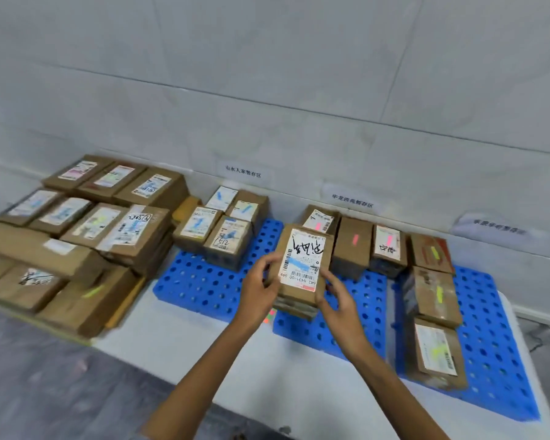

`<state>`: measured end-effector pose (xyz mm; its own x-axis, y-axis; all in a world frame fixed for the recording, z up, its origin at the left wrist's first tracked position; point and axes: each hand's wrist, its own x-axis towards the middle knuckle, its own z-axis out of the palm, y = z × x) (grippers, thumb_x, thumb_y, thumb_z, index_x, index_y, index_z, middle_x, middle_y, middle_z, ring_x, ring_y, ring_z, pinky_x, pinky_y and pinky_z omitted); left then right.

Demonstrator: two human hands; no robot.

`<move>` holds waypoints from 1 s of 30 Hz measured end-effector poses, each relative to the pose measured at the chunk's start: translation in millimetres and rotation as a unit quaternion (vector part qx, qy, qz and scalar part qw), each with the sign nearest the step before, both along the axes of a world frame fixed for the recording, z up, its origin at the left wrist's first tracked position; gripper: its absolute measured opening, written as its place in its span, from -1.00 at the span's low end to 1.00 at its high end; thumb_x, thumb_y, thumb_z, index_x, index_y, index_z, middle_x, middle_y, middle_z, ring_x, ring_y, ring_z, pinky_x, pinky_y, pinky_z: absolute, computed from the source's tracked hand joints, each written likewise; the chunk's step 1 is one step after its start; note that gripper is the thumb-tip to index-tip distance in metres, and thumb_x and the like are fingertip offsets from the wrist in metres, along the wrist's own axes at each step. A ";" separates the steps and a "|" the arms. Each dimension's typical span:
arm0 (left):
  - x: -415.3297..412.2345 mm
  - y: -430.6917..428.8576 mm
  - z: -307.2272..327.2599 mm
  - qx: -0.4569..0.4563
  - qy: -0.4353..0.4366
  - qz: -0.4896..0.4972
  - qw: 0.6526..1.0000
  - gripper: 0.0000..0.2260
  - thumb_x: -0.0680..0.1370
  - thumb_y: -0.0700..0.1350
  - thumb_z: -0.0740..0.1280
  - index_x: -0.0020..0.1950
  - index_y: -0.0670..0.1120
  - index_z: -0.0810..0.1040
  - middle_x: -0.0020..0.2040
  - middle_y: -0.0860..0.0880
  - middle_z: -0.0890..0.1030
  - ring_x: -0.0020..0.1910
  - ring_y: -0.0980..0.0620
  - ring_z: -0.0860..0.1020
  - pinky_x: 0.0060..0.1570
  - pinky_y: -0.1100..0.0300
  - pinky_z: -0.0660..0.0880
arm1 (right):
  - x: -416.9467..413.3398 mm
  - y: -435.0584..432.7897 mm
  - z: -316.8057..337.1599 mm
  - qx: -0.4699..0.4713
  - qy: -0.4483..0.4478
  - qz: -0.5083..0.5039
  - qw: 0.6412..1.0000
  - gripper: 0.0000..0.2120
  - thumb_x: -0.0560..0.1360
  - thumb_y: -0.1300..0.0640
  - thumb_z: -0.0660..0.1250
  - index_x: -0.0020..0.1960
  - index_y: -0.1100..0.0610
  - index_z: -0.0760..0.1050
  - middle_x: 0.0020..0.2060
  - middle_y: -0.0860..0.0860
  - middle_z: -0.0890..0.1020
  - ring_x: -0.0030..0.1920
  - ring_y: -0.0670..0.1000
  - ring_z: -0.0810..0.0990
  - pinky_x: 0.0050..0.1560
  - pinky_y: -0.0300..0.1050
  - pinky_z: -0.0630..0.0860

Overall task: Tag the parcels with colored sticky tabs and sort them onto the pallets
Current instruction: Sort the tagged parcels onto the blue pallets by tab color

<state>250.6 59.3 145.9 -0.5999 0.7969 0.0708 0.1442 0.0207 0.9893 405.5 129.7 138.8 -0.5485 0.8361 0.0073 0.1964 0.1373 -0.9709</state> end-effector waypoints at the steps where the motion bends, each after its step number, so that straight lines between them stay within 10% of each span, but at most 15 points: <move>1: -19.9 -11.9 -2.6 -0.011 -0.010 0.018 1.000 -0.64 0.52 -0.35 0.26 0.13 0.09 0.46 0.17 0.01 0.54 0.18 0.07 0.52 -0.08 0.27 0.59 | -22.8 -8.4 -2.9 -0.007 0.003 0.019 1.000 -0.56 0.56 0.30 0.22 0.40 0.06 0.29 0.33 -0.02 0.39 0.30 -0.12 0.40 0.23 -0.21 0.47; 8: -104.5 -78.7 -34.2 -0.092 -0.022 0.129 0.987 -0.73 0.54 -0.31 0.27 0.16 -0.01 0.46 0.13 -0.07 0.54 0.15 -0.03 0.53 -0.25 0.35 0.56 | -123.5 -53.3 -21.2 -0.048 -0.067 0.139 0.987 -0.58 0.56 0.32 0.20 0.40 0.14 0.28 0.37 0.05 0.35 0.35 -0.03 0.34 0.08 -0.56 0.36; 16: -156.3 -114.6 -56.2 -0.147 -0.018 0.219 0.964 -0.75 0.53 -0.33 0.27 0.16 -0.10 0.47 0.23 -0.12 0.51 0.16 -0.02 0.50 -0.33 0.40 0.48 | -193.1 -72.3 -29.5 -0.086 -0.155 0.270 0.946 -0.50 0.56 0.31 0.20 0.47 0.15 0.17 0.44 0.07 0.24 0.40 0.00 0.28 0.14 -0.48 0.27; 23: -207.4 -125.3 -83.3 -0.219 -0.065 0.197 0.953 -0.70 0.54 -0.38 0.17 0.21 -0.12 0.44 0.23 -0.14 0.52 0.12 -0.02 0.52 -0.29 0.35 0.48 | -240.3 -89.1 -53.0 -0.107 -0.185 0.315 0.925 -0.49 0.57 0.39 0.10 0.48 0.21 0.07 0.37 0.05 0.26 0.45 0.06 0.20 0.00 -0.57 0.29; 28: -254.6 -120.9 -93.6 -0.266 -0.095 0.088 0.955 -0.64 0.52 -0.40 0.14 0.25 -0.10 0.37 0.21 -0.11 0.51 0.13 -0.04 0.52 -0.08 0.21 0.53 | -278.3 -93.7 -76.0 -0.092 -0.248 0.247 0.932 -0.44 0.55 0.42 0.10 0.50 0.21 0.03 0.49 0.15 0.11 0.50 0.11 0.09 0.44 -0.18 0.10; 30: -271.6 -115.5 -93.2 -0.281 -0.072 0.041 0.956 -0.65 0.52 -0.40 0.17 0.25 -0.12 0.37 0.19 -0.08 0.50 0.16 -0.02 0.50 -0.02 0.23 0.52 | -293.2 -96.0 -77.9 -0.090 -0.237 0.236 0.938 -0.42 0.55 0.44 0.10 0.50 0.22 -0.02 0.47 0.06 0.08 0.49 0.04 0.07 0.37 -0.37 0.17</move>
<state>-21.0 -56.2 52.8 -0.6329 0.6351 -0.4429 -0.0173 0.5603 0.8281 112.3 33.7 60.9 -0.7639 0.4630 -0.4495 0.5706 0.1592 -0.8057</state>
